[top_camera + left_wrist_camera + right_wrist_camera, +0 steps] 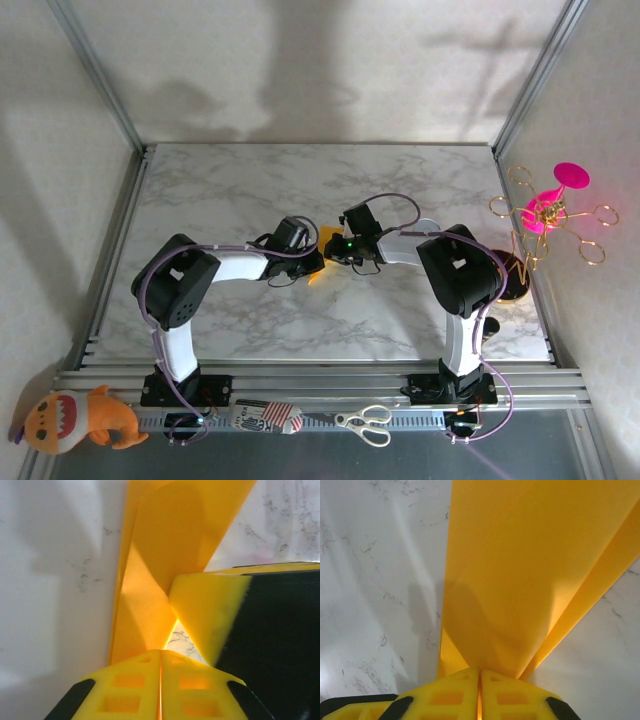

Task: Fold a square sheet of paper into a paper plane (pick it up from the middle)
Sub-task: Fold the wing for the fifth time at the center of the table.

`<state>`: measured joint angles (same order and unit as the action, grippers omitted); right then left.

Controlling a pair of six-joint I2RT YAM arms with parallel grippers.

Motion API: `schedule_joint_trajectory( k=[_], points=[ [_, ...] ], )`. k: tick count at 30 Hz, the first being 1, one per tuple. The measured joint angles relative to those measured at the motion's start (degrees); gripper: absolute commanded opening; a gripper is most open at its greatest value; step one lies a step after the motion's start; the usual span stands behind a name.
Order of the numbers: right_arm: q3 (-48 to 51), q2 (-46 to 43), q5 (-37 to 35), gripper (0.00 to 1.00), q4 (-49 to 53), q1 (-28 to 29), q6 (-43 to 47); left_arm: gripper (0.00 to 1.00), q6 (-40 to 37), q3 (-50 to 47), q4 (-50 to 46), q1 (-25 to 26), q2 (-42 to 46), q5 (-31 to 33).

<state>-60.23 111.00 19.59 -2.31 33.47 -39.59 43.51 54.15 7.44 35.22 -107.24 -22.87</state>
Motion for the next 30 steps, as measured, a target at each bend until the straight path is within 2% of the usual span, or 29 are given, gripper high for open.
schedule_joint_trajectory(
  k=[21, 30],
  points=[
    [-4.8, 2.8, 0.2, 0.12, 2.7, -0.4, 7.5, 0.03, -1.5, 0.0, -0.2, 0.3, -0.4, 1.1],
    [-8.5, 5.4, 3.4, 0.12, 5.2, -1.9, 11.1, 0.0, -2.0, -0.4, 0.7, 0.4, -0.4, 2.2]
  ],
)
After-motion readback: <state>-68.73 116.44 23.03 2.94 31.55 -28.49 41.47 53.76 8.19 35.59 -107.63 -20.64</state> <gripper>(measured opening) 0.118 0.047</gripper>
